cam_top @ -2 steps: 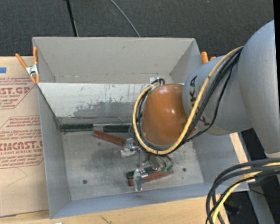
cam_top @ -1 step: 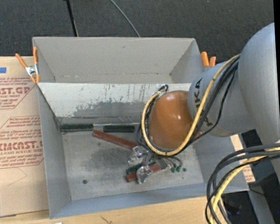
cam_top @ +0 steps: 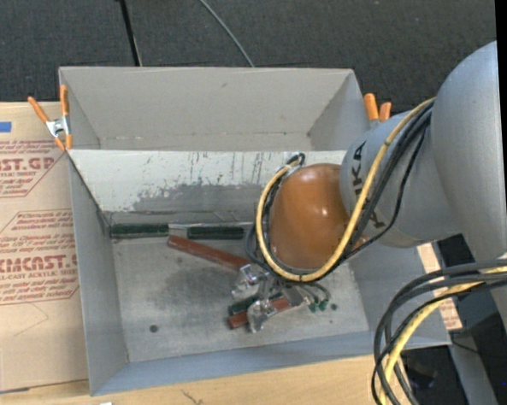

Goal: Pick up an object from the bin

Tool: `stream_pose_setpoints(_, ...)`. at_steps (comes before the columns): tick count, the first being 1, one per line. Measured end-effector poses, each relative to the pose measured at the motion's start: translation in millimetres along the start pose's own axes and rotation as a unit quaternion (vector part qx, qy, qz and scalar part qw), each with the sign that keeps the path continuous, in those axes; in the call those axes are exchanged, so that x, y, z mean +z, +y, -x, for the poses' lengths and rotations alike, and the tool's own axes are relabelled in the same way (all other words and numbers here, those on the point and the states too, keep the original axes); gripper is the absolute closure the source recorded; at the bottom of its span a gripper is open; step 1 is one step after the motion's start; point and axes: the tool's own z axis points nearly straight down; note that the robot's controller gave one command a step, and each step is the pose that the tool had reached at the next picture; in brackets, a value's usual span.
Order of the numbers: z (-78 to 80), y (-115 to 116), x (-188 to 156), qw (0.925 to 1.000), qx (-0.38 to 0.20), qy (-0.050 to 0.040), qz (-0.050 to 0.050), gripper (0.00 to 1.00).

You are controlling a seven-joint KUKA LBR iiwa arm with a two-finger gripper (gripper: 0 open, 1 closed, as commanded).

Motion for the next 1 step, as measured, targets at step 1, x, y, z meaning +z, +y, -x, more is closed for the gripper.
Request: stream_pose_setpoints(1, 27.5, 16.6, -201.2, 0.9999, 0.004, 0.0111, 0.001, 1.00)
